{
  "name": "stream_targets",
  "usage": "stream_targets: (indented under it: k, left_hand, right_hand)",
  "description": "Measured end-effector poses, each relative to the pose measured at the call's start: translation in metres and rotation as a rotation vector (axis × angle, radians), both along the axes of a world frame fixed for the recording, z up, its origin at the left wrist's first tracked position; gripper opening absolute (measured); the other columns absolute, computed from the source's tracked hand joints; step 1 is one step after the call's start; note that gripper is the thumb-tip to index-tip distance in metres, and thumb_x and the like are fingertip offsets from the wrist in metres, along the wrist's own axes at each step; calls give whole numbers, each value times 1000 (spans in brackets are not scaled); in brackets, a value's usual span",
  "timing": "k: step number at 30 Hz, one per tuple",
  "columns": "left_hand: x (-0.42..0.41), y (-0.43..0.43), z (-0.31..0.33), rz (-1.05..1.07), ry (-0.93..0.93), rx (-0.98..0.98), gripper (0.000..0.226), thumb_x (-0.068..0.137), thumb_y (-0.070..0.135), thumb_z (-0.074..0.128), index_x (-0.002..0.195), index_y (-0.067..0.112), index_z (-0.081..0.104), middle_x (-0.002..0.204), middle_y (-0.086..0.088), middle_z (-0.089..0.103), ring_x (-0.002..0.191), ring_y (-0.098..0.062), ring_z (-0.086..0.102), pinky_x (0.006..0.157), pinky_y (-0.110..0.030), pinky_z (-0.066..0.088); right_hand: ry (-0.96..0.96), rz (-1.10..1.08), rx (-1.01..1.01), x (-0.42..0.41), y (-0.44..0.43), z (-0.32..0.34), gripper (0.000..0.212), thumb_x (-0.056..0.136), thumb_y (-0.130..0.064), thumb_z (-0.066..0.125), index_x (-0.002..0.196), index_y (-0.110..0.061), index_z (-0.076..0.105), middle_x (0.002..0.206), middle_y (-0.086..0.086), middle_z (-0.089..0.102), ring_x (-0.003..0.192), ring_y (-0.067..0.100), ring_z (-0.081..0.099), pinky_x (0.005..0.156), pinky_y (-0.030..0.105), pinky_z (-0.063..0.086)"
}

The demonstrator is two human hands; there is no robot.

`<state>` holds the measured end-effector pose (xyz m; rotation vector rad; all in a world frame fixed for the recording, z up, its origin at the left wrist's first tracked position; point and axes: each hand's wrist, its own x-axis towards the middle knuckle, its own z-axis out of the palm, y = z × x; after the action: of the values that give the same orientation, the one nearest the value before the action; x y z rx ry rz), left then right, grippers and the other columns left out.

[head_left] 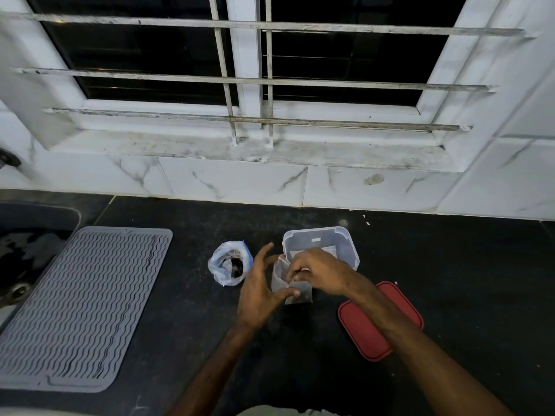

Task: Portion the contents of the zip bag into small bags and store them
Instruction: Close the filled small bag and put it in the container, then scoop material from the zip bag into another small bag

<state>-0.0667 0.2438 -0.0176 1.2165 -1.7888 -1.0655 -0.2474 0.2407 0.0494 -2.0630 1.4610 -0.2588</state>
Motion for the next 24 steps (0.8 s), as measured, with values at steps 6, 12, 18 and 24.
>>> stream_targets:
  k: [6,12,18,24]
  left_hand:
    - [-7,28,-19,-7,-135,141,104,65,53,82,144,52,14,126,23,57,115,2,56,94,-26,50]
    - [-15,42,-24,-2,-209,199,96,75,49,77,149,36,17,128,23,55,113,5,55,82,-3,36]
    - [-18,46,-28,12,-261,201,86,77,48,74,144,41,20,132,17,58,114,2,57,89,-18,45]
    - [-15,45,-29,26,-292,163,80,75,43,72,141,40,26,129,22,56,111,3,57,86,-21,48]
  right_hand:
    - [126,59,-22,-6,1,-25,12,83,-17,74,87,-28,76,99,-9,70,92,9,62,86,35,54]
    - [233,127,-115,-12,5,-43,21,85,-13,69,96,-30,75,113,-8,62,104,12,50,91,34,50]
    - [217,77,-151,-16,9,-48,26,84,-12,71,105,-27,73,121,-6,57,111,13,49,96,30,46]
    - [-30,-68,-286,-37,16,-48,22,90,-9,64,100,-26,75,110,-9,59,103,5,49,92,25,44]
